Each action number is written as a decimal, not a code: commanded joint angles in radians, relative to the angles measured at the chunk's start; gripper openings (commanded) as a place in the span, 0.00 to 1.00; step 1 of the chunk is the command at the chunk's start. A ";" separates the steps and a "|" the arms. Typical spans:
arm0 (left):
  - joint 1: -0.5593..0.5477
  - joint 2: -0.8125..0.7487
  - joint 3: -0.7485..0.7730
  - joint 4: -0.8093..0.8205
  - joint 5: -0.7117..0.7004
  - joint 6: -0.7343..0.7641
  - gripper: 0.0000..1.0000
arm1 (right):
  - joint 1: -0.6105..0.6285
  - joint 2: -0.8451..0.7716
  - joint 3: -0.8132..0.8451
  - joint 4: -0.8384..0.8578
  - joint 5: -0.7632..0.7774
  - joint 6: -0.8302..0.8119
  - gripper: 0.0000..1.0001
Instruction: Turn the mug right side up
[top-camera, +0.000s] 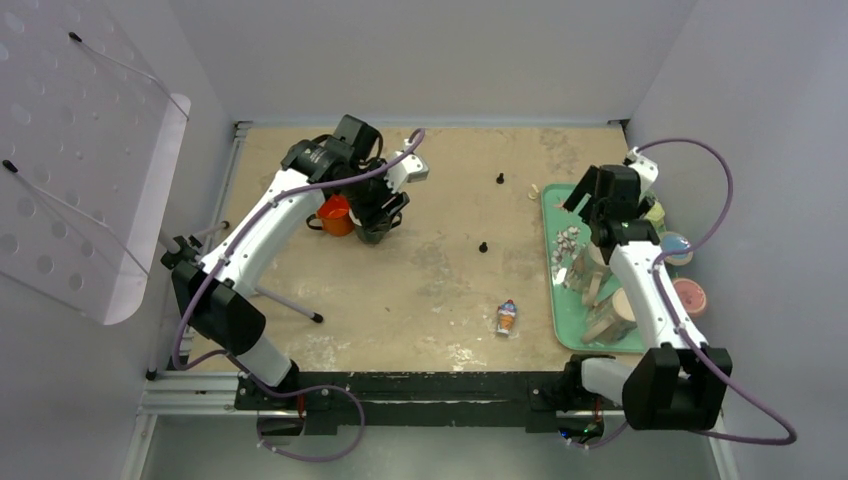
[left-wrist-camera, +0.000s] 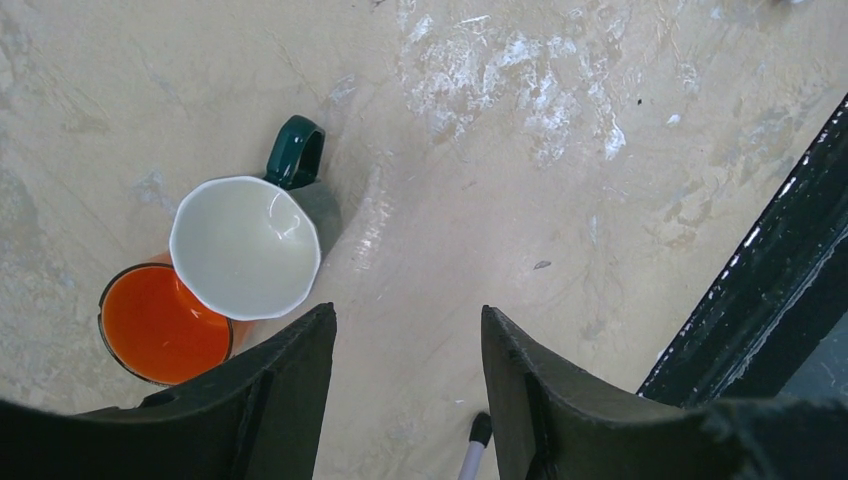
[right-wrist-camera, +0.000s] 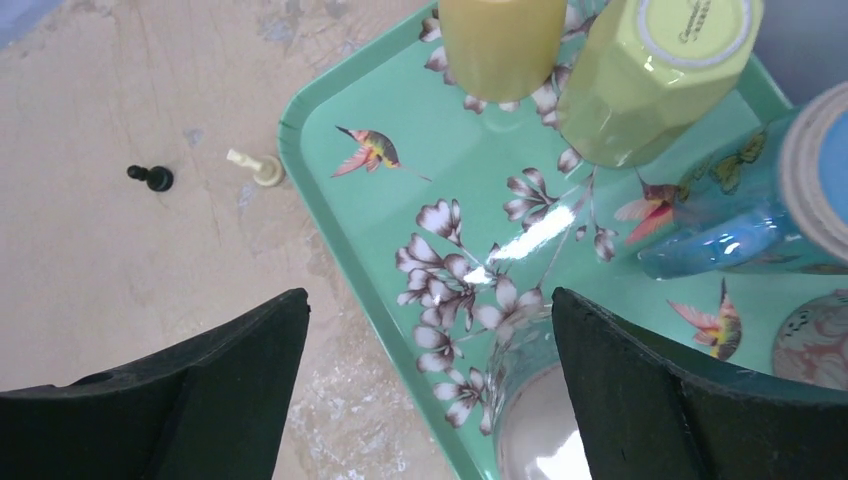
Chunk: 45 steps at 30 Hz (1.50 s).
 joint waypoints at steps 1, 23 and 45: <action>0.001 -0.037 -0.012 -0.007 0.053 0.010 0.59 | 0.025 -0.111 0.097 -0.167 0.139 -0.041 0.95; 0.001 -0.118 -0.032 -0.010 0.155 0.023 0.59 | 0.020 -0.183 -0.143 -0.166 0.119 0.177 0.99; 0.001 -0.104 -0.027 -0.011 0.157 0.037 0.60 | 0.022 0.068 -0.052 0.180 -0.058 0.254 0.92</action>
